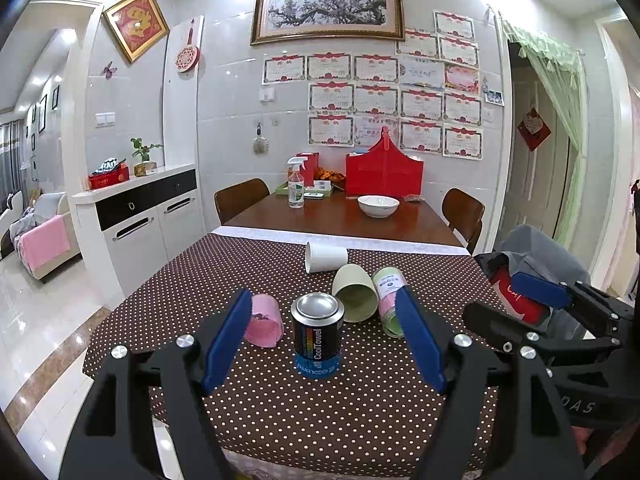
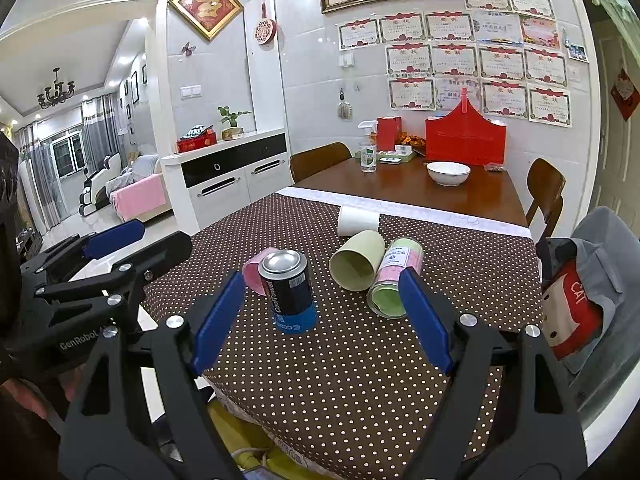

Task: Flip cup upside down

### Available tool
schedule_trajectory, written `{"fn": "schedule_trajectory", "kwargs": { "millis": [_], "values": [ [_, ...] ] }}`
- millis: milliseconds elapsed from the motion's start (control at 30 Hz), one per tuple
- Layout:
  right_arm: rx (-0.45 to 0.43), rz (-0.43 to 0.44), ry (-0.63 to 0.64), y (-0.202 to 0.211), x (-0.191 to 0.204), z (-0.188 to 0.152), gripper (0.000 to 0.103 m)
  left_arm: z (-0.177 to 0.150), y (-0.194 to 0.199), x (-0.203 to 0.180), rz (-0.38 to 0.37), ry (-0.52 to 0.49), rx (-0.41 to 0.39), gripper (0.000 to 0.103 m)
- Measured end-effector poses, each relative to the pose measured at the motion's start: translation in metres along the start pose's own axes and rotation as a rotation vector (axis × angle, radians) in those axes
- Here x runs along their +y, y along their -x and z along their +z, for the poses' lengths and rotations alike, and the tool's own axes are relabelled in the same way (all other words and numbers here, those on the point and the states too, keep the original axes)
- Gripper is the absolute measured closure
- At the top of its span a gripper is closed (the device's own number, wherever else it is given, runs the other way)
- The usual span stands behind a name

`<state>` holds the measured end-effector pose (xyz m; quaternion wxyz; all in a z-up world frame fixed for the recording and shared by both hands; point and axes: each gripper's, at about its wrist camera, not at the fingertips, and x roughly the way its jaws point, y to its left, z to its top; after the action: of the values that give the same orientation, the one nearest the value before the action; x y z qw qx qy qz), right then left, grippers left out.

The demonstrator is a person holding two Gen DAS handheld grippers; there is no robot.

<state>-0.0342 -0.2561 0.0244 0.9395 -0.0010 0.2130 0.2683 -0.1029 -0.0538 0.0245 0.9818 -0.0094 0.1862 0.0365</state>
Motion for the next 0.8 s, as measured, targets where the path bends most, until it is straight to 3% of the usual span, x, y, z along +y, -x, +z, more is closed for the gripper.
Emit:
{"fn": "schedule_trajectory", "kwargs": {
  "millis": [800],
  "values": [
    [0.02, -0.001, -0.009, -0.0061, -0.0075, -0.0031, 0.025, -0.0033, -0.0078, -0.0018, 0.01, -0.003, 0.018, 0.03]
  ]
}}
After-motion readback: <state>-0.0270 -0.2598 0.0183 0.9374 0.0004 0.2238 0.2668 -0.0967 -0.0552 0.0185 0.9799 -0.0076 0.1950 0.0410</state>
